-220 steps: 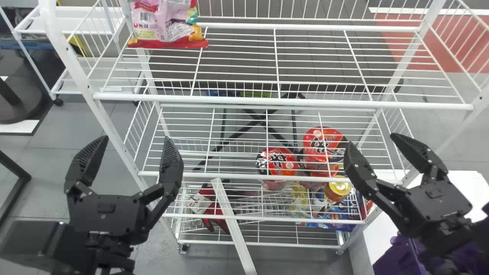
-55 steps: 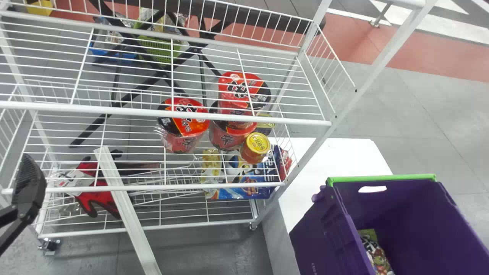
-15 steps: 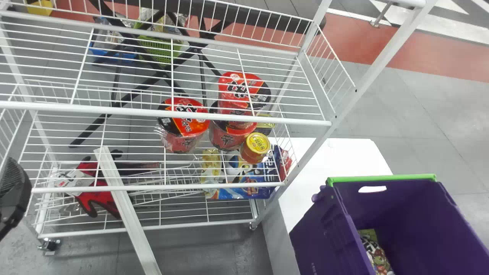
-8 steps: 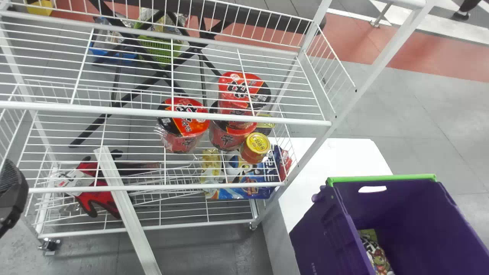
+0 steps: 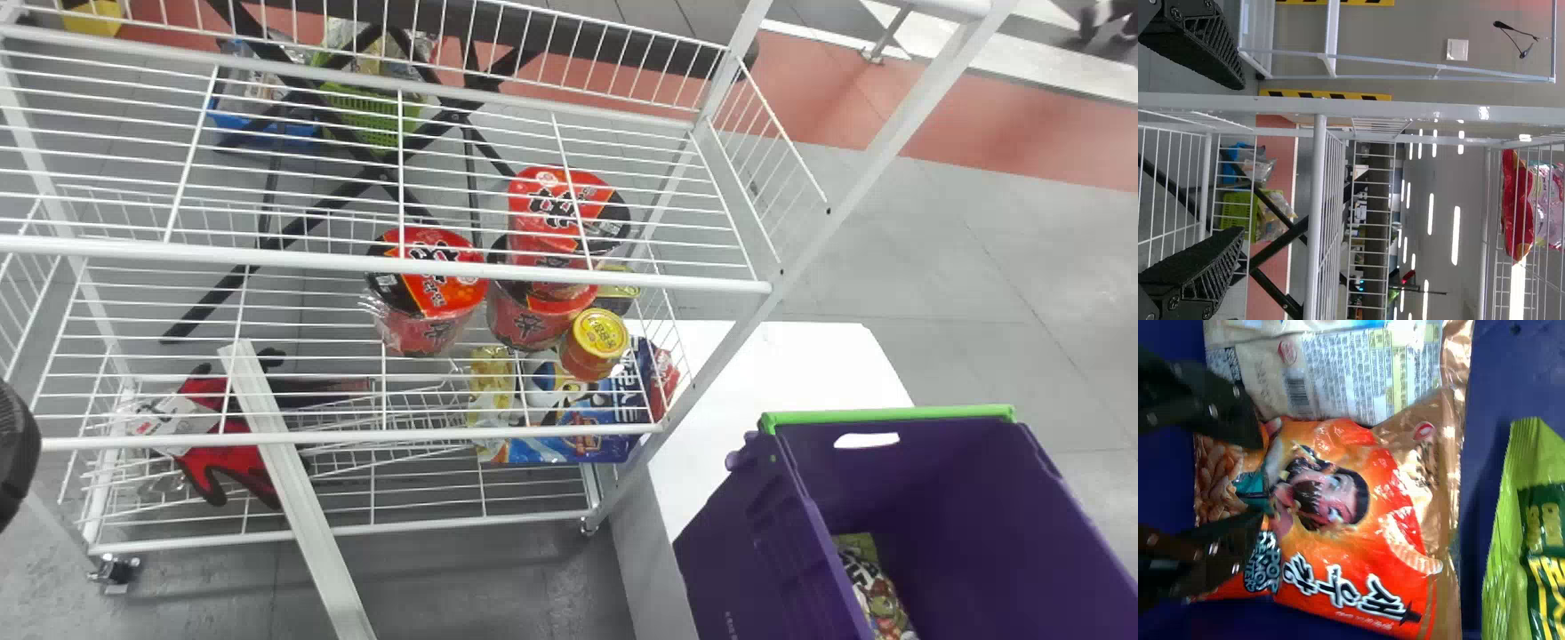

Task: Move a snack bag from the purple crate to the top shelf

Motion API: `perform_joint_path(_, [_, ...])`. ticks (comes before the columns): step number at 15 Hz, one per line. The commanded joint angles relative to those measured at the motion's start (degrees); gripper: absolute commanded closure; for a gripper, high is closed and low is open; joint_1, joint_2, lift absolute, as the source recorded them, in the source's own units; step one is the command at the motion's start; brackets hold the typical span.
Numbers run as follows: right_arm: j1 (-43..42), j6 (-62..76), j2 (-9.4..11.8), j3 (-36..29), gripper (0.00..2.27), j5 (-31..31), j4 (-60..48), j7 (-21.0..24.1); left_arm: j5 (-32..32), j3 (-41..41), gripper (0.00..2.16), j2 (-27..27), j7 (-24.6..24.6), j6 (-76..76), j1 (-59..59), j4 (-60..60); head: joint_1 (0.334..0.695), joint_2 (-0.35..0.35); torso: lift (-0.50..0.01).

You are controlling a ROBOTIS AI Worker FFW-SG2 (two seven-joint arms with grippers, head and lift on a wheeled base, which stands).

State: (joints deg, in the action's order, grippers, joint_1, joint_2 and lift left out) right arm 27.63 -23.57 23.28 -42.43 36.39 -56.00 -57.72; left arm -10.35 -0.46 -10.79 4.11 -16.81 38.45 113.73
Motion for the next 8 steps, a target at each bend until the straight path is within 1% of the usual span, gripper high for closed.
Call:
perform_joint_path(1, [0.05, 0.23, -0.6, -0.46, 1.48, 0.0, -1.04, -0.2, -0.02, -0.15, 0.04, -0.02, 0.02, -0.28, 0.4, 0.09, 0.695, -0.35, -0.454])
perform_joint_path(2, [0.05, 0.23, -0.6, -0.46, 1.48, 0.0, -1.21, -0.2, -0.02, -0.33, 0.04, -0.02, 0.11, -0.45, 0.58, 0.17, 0.695, -0.35, -0.454])
perform_joint_path(4, [0.84, -1.53, -1.66, -0.46, 1.48, -0.26, -3.76, -0.03, 0.06, -0.33, 0.04, 0.24, 0.11, -0.45, 1.37, 0.7, 0.695, -0.35, -0.454])
perform_joint_path(5, [1.37, -3.64, -1.83, -0.28, 1.48, -0.26, -5.17, 0.06, 0.24, -0.5, 0.04, 0.42, 0.28, -0.28, 1.81, 1.4, 0.695, -0.35, -0.454])
perform_joint_path(6, [2.34, -3.99, -1.83, -0.46, 1.48, -0.97, -6.49, 0.5, 0.59, -1.03, 0.04, 0.51, 0.63, -0.28, 2.25, 2.19, 0.695, -0.35, -0.454])
perform_joint_path(8, [3.48, -4.51, -0.69, -1.25, 1.48, -2.81, -7.54, 0.94, 1.91, -2.44, 0.04, 0.59, 1.6, 0.08, 2.86, 3.69, 0.695, -0.35, -0.454])
